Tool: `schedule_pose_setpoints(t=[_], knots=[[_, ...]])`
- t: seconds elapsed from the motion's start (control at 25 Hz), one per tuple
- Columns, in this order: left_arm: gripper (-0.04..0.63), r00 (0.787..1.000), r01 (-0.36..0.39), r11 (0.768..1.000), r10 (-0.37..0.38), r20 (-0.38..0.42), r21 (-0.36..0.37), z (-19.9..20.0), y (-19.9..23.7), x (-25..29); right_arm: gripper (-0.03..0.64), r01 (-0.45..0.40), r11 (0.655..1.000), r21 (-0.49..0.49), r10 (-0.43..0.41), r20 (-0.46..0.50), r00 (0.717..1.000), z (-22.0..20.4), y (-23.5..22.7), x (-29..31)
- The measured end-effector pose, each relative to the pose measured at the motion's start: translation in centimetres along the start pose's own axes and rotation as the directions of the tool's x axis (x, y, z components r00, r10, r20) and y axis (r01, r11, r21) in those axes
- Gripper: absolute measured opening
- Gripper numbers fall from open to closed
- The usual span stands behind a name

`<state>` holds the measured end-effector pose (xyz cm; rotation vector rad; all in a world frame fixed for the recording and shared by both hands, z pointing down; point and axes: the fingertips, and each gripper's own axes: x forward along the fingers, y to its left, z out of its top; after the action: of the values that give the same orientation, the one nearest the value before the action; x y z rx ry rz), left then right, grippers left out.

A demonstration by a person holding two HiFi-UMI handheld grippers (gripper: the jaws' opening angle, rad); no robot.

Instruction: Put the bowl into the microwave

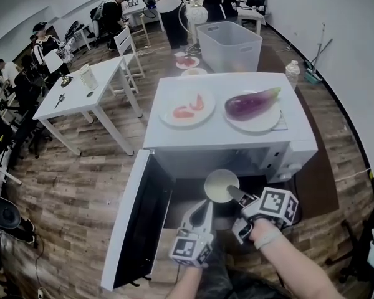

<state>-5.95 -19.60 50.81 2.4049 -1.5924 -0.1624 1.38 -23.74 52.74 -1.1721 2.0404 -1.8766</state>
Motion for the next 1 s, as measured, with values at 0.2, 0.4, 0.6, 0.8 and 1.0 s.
schedule_pose_setpoints(t=[0.2, 0.4, 0.6, 0.8, 1.0], knots=[[0.000, 1.000, -0.024, 1.000, 0.024, 0.006, -0.016, 0.8, 0.8, 0.7, 0.130, -0.005, 1.000, -0.001, 0.005, 0.013, 1.000, 0.6, 1.1, 0.8], [0.002, 0.999, -0.033, 0.999, 0.033, 0.003, -0.024, 1.0, 1.9, 1.3, 0.130, -0.010, 1.000, 0.009, 0.010, 0.023, 1.000, 0.9, 1.8, 2.1], [0.012, 1.000, -0.010, 1.000, 0.010, -0.023, -0.008, 0.5, 2.0, 2.2, 0.130, 0.009, 1.000, 0.017, -0.009, 0.035, 0.999, 1.5, 1.8, 3.0], [0.034, 0.999, -0.015, 1.000, 0.015, -0.050, 0.015, 0.1, 1.9, 2.9, 0.130, 0.023, 0.999, 0.026, -0.024, 0.047, 0.999, 1.8, 1.7, 3.6], [0.034, 0.998, -0.023, 1.000, 0.024, -0.055, 0.020, 0.0, 2.2, 3.6, 0.130, 0.027, 0.999, 0.043, -0.030, 0.062, 0.998, 2.3, 1.5, 3.9]])
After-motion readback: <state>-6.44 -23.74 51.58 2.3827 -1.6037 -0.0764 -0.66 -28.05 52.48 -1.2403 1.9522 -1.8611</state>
